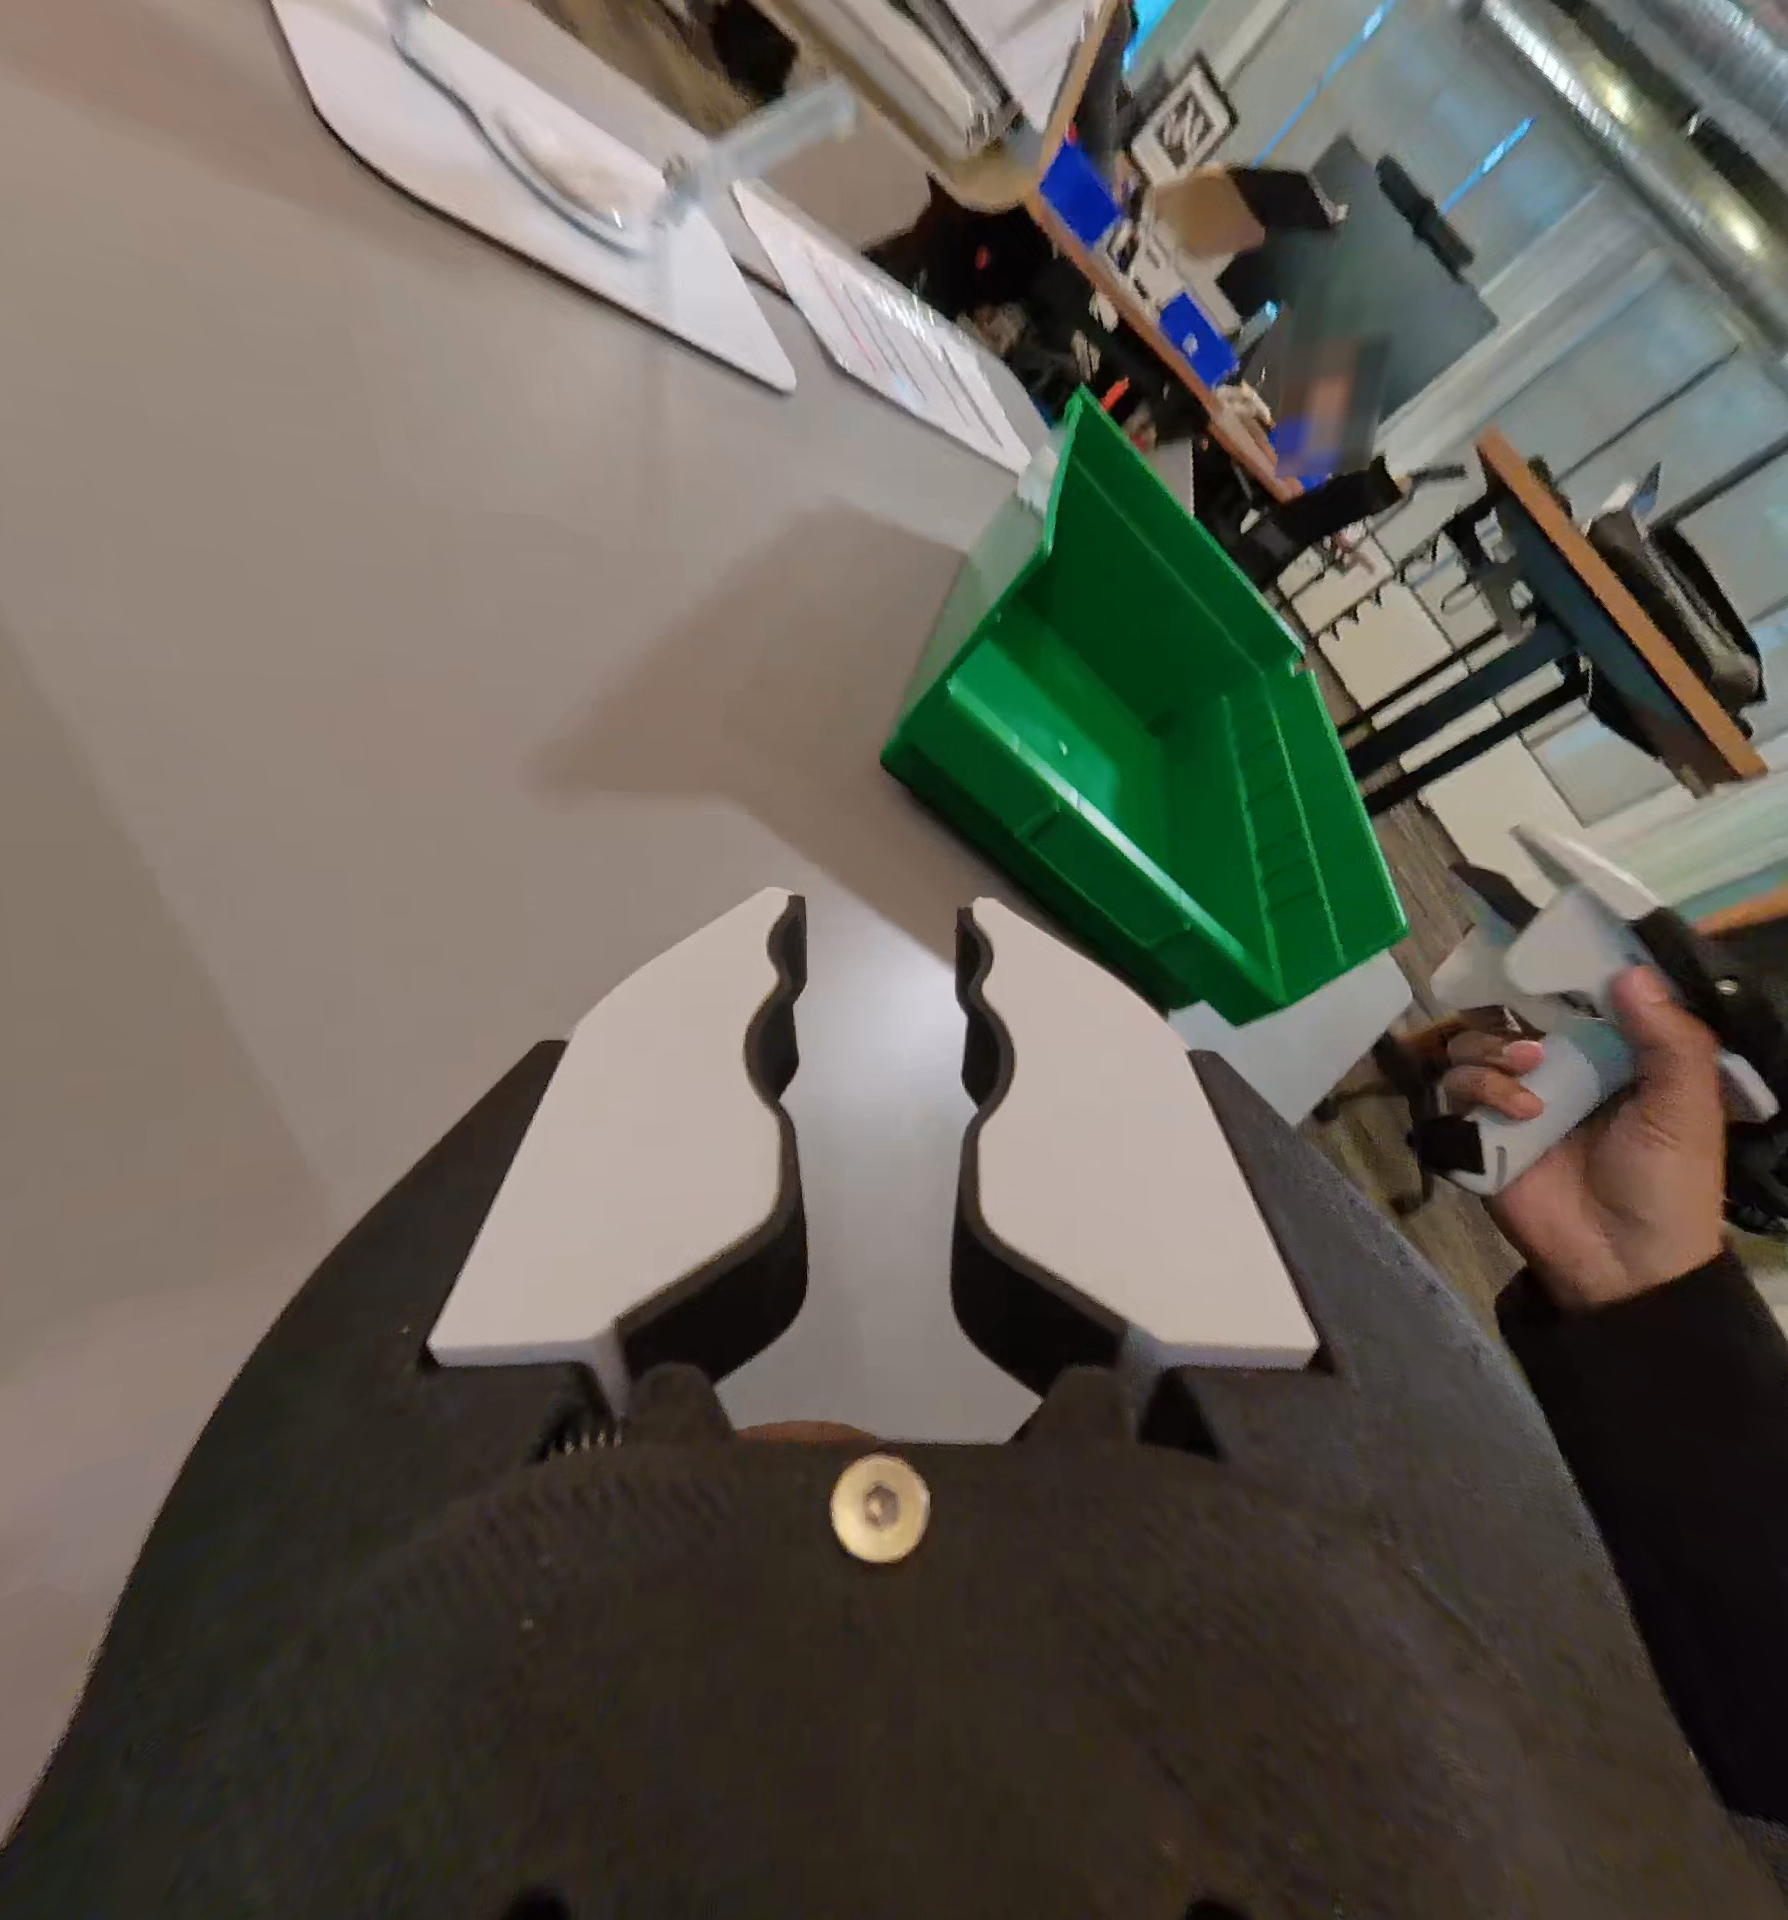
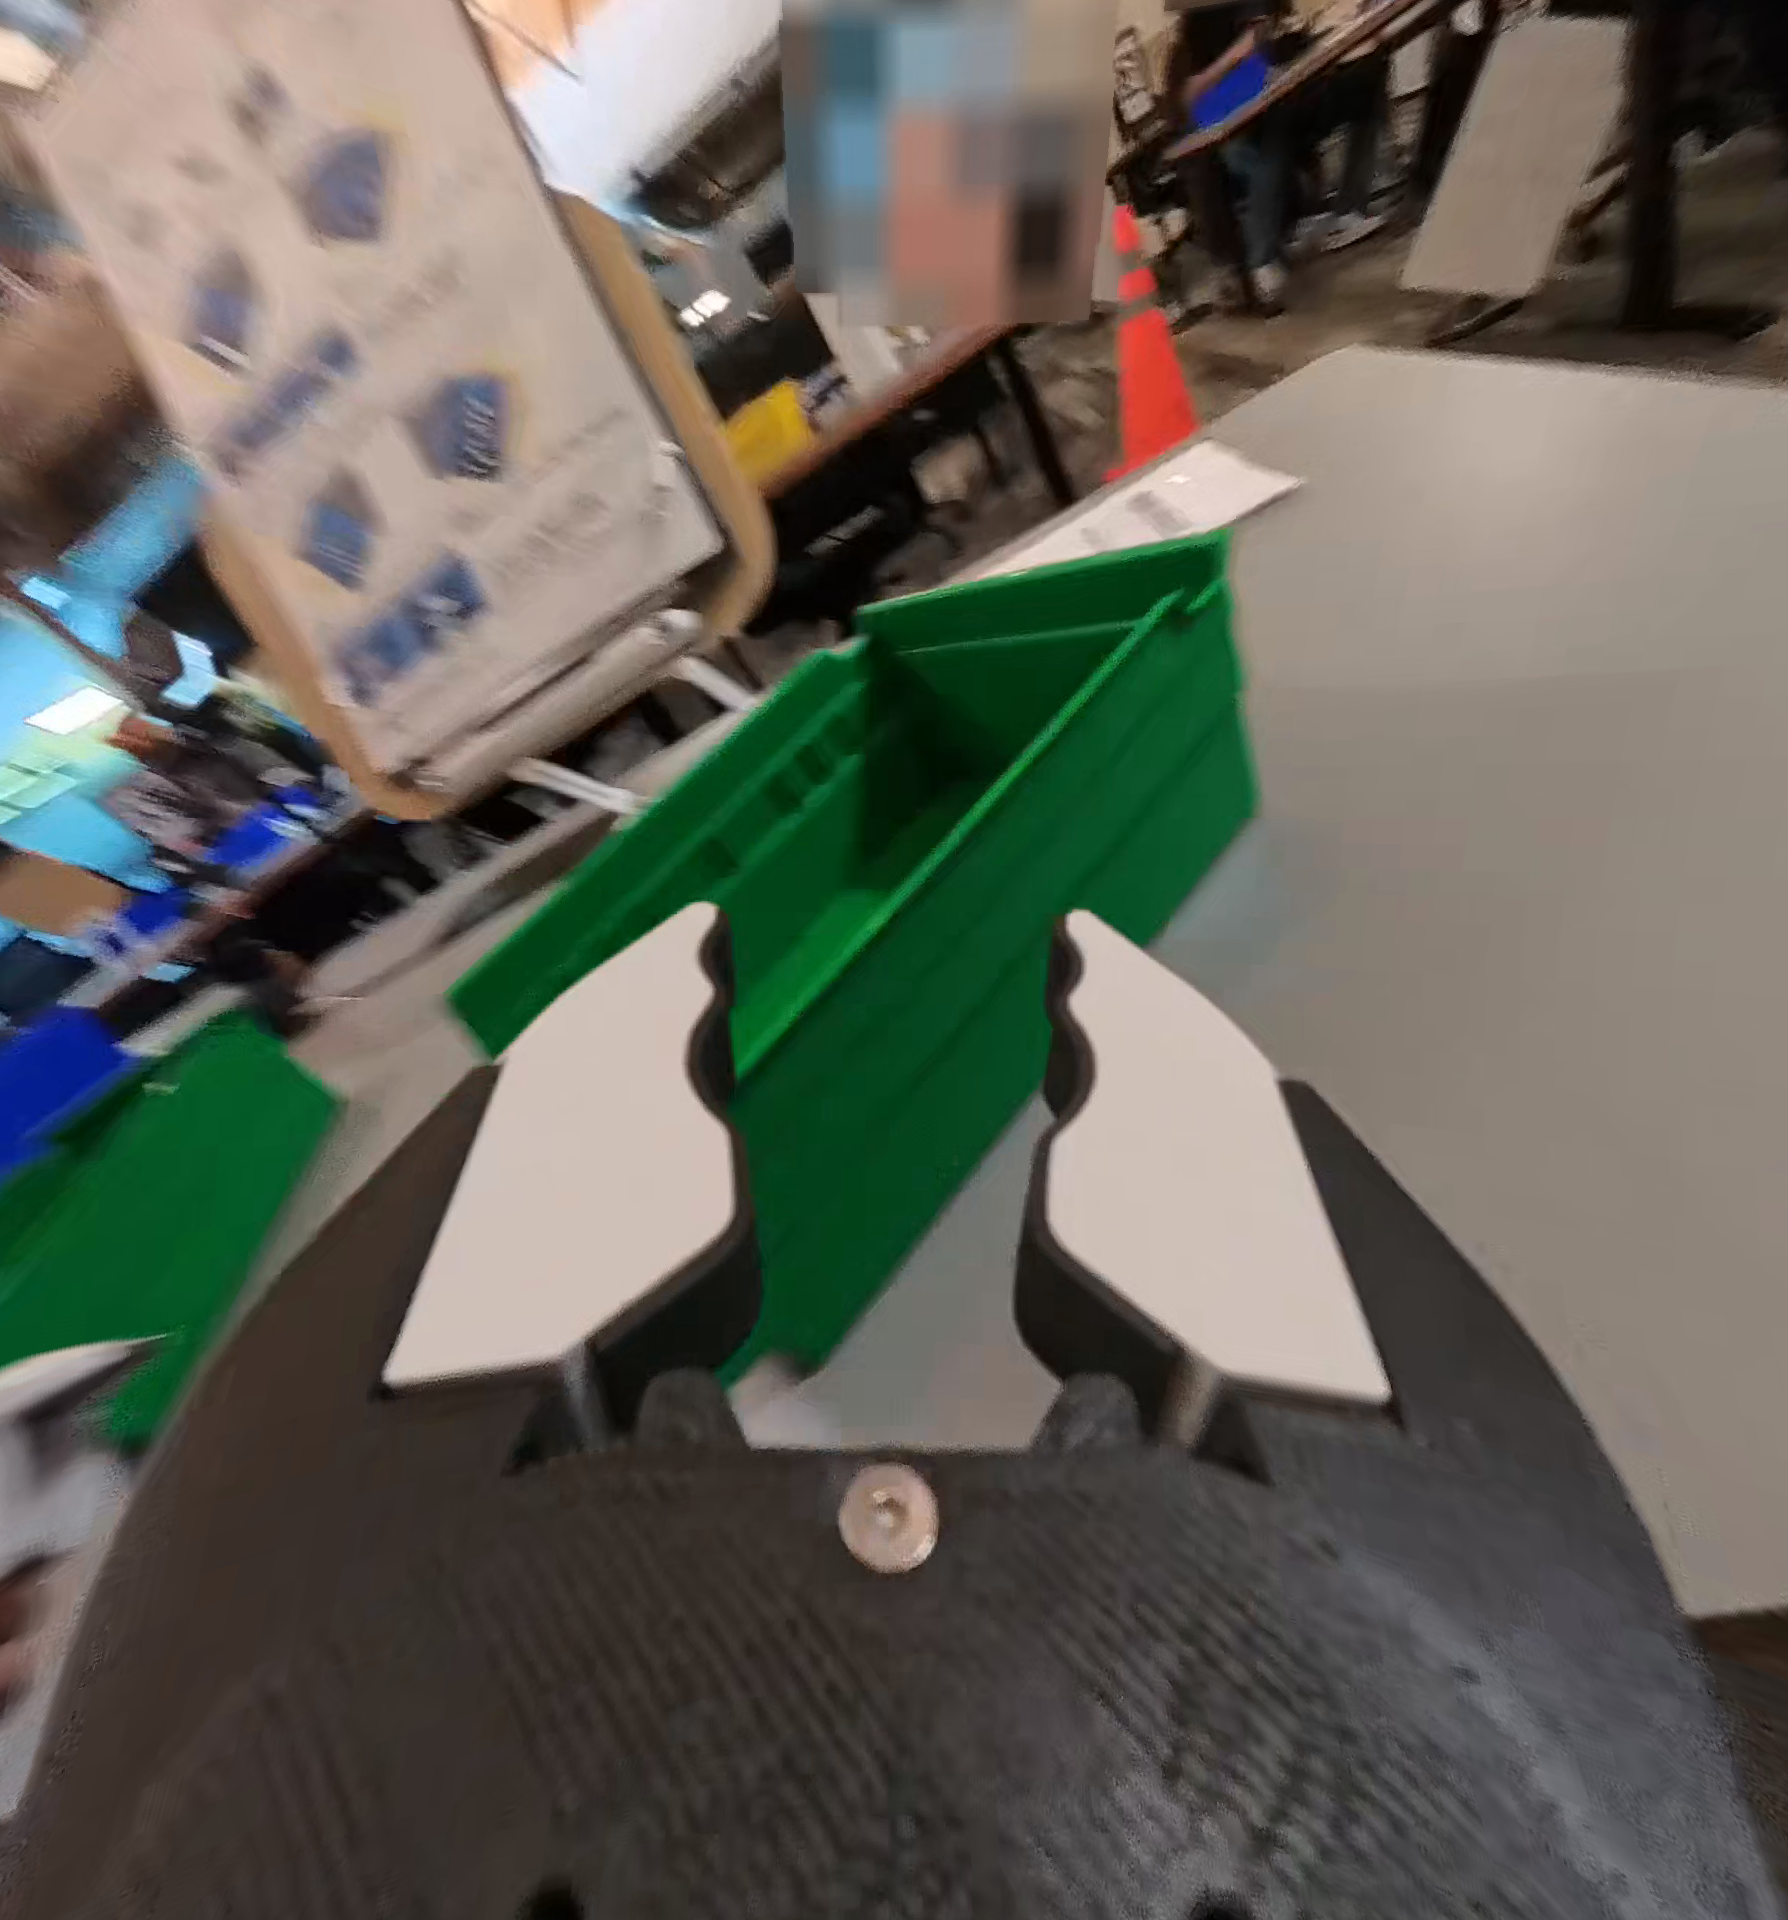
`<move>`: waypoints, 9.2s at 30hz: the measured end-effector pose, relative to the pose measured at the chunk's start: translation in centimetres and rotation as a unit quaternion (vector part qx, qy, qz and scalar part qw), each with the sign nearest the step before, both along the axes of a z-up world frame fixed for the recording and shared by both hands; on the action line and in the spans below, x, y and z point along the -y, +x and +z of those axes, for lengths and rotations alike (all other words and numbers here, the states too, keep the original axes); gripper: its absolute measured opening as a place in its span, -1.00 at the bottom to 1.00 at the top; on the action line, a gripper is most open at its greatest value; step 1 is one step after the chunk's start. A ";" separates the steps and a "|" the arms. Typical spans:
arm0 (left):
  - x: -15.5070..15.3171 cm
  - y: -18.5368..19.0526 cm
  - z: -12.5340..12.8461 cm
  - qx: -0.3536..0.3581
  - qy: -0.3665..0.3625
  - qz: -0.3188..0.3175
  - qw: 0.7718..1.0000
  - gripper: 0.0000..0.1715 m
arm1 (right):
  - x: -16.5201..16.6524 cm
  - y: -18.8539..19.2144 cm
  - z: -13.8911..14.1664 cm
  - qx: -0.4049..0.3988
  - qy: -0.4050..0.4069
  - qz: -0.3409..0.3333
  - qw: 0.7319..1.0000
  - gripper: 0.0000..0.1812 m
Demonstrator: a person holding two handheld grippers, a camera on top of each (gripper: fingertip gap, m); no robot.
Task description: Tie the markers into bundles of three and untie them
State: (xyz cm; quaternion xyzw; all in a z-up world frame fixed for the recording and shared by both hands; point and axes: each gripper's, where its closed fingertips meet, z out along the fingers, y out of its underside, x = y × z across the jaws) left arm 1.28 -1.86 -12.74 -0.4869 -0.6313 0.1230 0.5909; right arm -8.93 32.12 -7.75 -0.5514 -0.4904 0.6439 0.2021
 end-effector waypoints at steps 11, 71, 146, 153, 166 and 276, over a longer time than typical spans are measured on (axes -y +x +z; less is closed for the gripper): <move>-2.9 0.5 -2.3 0.030 -0.135 -0.069 0.988 -0.67 | 7.4 2.3 -5.7 0.004 0.351 -0.017 0.936 -0.25; 2.5 -0.8 -0.4 -0.023 -0.336 0.071 0.939 -0.22 | -13.8 -5.7 2.6 -0.081 0.161 -0.084 0.980 -0.65; 27.1 15.7 4.8 -0.110 -0.073 0.433 0.892 -0.58 | 24.2 2.9 -4.1 -0.060 0.230 0.312 0.920 -0.34; 26.1 13.5 3.7 -0.053 -0.222 0.400 0.888 -0.58 | 25.1 4.1 -4.7 -0.103 0.295 0.318 0.895 -0.39; 24.8 12.0 3.1 -0.044 -0.217 0.378 0.899 -0.57 | 26.5 7.0 -5.0 -0.101 0.283 0.389 0.871 -0.40; -11.6 -0.1 5.5 -0.124 0.169 -0.209 0.955 -0.85 | 24.4 14.3 -3.0 -0.015 0.082 0.621 0.779 -0.75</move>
